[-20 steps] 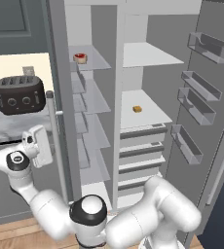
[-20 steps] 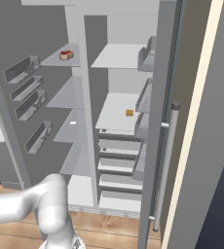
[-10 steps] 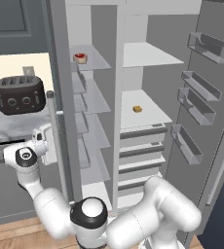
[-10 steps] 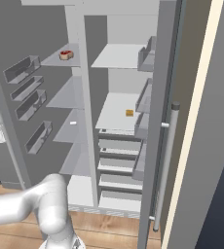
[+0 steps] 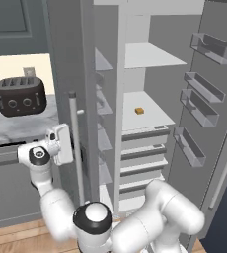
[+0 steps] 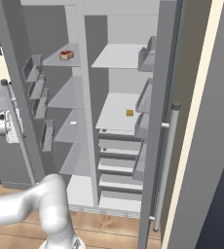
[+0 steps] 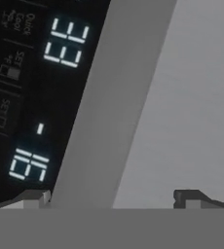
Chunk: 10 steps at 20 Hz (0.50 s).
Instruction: There's a steak in the fridge that needs to be moved to the freezer for freezing. Pick up the steak from the fridge, place it on any shelf in the freezer, and close the fridge and freezer doors when done.
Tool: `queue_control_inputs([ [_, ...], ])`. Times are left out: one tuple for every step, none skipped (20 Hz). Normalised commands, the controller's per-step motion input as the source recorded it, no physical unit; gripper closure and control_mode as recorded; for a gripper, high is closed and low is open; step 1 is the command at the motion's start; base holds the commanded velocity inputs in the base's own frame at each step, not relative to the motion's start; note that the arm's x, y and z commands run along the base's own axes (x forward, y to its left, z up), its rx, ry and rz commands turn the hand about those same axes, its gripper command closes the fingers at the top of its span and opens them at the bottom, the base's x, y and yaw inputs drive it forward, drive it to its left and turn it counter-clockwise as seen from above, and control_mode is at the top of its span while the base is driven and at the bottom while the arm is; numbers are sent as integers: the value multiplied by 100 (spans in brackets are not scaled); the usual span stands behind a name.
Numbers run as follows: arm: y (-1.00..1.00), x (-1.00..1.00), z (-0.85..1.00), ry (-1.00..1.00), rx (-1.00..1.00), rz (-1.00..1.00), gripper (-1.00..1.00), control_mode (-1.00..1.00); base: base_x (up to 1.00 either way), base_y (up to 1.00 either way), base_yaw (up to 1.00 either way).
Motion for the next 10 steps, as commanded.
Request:
queue_control_inputs([
  [-66, 14, -8, 0, 0, -1, -100, -100, 0, 0, 0],
  [-70, 15, -7, 0, 0, 0, -100, -100, 0, 0, 0],
  [-69, 22, -6, 0, 0, 0, -100, -100, 0, 0, 0],
  [-64, 30, -5, 0, 0, 0, -100, -100, 0, 0, 0],
  [-58, 34, -1, 0, 0, 0, -100, -100, 0, 0, 0],
  [-52, 38, 0, 0, 0, 0, -100, -100, 0, 0, 0],
  [-48, 39, 0, -2, 1, 0, -100, -100, 0, 0, 0],
  [-43, 44, 0, -3, 2, 0, -100, -100, 0, 0, 0],
  [-44, 38, 0, -4, 3, 1, -100, -100, 0, 0, 0],
  [-46, 33, 0, -4, 5, 2, -100, -100, 0, 0, 0],
])
